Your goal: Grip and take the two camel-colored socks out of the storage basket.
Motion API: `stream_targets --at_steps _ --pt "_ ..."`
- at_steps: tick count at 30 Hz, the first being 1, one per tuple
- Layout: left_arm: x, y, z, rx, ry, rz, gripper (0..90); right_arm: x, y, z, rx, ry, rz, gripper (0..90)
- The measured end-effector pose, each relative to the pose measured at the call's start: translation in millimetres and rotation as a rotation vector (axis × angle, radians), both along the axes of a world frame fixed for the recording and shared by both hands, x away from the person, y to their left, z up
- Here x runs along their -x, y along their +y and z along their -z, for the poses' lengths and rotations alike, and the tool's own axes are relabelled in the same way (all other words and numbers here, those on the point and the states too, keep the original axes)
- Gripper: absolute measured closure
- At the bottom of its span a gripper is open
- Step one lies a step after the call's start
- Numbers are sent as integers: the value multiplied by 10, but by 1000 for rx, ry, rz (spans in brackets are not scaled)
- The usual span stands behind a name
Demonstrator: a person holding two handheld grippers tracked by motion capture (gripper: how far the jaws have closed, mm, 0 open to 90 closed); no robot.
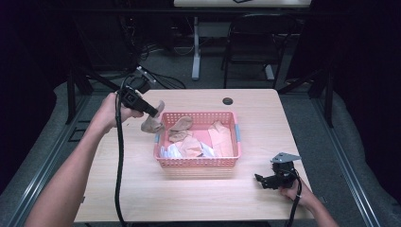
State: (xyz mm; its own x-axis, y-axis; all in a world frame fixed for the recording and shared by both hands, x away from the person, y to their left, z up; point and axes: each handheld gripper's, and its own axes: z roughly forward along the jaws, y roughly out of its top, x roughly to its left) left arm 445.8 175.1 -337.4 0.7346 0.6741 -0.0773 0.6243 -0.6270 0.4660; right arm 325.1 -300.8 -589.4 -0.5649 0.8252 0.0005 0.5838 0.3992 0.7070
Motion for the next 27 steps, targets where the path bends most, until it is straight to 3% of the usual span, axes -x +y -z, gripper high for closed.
stream_targets --at_steps 16,27 --pt "77 492 -77 -21 17 -75 855 0 0 1 2 -3 1 0" --pt "101 761 48 -54 42 -132 856 3 -4 -2 5 0 -3 0"
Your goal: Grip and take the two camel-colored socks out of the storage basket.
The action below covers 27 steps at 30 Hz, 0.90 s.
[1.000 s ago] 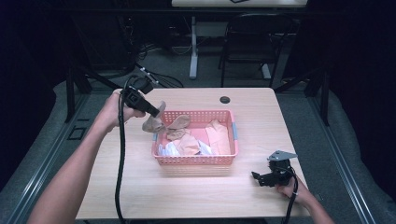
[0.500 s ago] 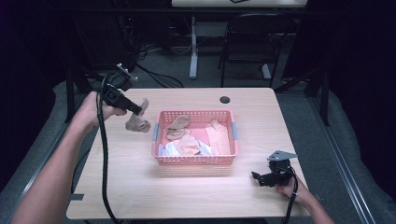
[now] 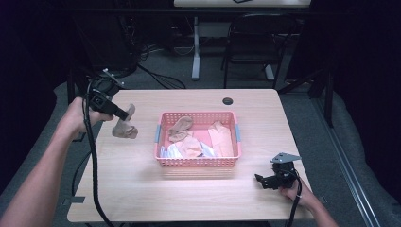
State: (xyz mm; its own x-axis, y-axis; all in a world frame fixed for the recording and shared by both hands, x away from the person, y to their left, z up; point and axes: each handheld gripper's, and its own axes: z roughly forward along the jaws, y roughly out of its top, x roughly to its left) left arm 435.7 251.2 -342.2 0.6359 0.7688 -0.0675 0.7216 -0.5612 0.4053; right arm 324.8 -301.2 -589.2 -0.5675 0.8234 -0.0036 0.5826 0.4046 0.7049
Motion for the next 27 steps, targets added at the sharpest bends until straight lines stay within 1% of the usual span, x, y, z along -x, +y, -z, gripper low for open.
stream_targets --at_steps 2,3,5,7,8,10,13,15,16,18,19,20,22,26,27 --pt "-1 26 27 -8 2 -9 856 0 0 0 0 0 0 0" --pt "-6 59 61 -12 10 -16 855 0 0 0 0 0 0 0" --pt "-7 77 80 -10 10 -22 856 0 0 0 0 0 0 0" --pt "-11 102 114 -22 14 -30 855 0 0 0 0 0 0 0" --pt "-12 111 131 -18 16 -32 856 0 0 0 -1 0 0 0" --pt "-15 133 171 -28 20 -40 856 1 0 0 -1 1 0 0" --pt "-22 164 242 -32 25 -50 856 1 2 1 -4 0 1 0" --pt "-32 188 330 -30 30 -65 856 1 2 1 -4 0 1 0" --pt "-32 188 330 -30 30 -65 856 1 2 1 -4 0 1 0" --pt "-49 195 399 -39 27 -75 856 1 2 1 -4 0 1 0" --pt "-63 204 470 -41 26 -84 856 2 3 2 -5 -1 4 0" --pt "-63 204 470 -41 26 -84 856 2 3 2 -5 -1 4 0" --pt "-69 211 539 -38 25 -97 856 4 6 5 -9 -3 7 0" --pt "-91 234 692 -44 27 -113 856 3 4 2 -5 -1 5 0" --pt "-100 239 722 -49 29 -109 856 3 4 2 -5 -1 5 0"
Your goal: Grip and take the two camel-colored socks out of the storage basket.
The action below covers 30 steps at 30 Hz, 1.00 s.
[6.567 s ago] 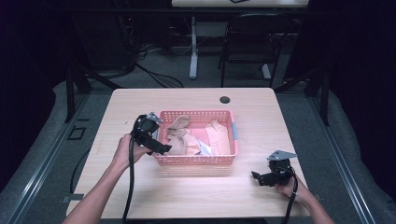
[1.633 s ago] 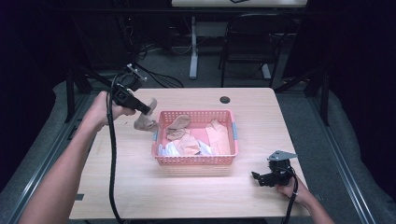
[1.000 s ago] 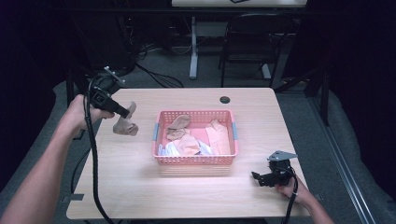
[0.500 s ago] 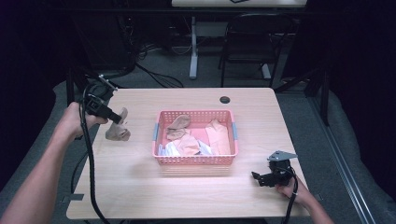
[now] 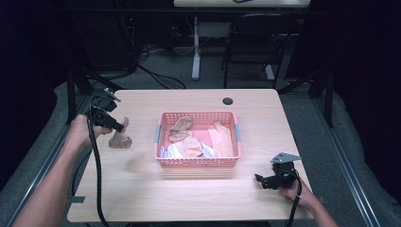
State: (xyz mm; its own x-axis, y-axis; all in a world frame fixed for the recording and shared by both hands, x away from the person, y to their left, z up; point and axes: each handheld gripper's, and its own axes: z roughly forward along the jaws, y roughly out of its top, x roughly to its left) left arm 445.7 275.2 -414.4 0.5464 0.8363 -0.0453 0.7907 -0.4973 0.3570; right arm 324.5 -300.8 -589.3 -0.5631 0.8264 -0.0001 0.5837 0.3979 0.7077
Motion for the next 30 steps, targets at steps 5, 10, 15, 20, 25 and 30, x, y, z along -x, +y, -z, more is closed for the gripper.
stream_targets --at_steps 5,10,15,20,25,30 --pt "-40 33 207 1 0 -27 856 0 0 -1 0 0 0 0" --pt "-73 67 433 13 13 -53 856 2 3 3 -3 -2 3 0" --pt "-96 72 607 35 16 -77 855 2 2 2 -3 -2 3 0" --pt "-117 59 766 46 37 -112 855 4 4 3 -3 -3 5 0" --pt "-123 57 850 52 25 -128 855 5 4 3 -3 -3 7 0" --pt "-121 88 973 81 37 -158 854 4 1 0 1 0 5 0"
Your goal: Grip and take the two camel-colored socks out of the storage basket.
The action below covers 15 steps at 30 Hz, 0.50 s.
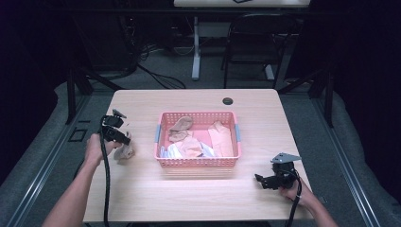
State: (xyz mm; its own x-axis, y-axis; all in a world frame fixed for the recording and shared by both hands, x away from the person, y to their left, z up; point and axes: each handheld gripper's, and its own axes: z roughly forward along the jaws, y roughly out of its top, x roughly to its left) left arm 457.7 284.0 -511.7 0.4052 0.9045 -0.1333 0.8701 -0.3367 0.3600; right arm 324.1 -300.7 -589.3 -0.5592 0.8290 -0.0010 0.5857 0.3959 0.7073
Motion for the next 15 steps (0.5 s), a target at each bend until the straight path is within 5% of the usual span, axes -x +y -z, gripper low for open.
stream_targets --at_steps 15 --pt "33 23 254 3 -10 -37 825 2 0 -2 3 0 1 0"
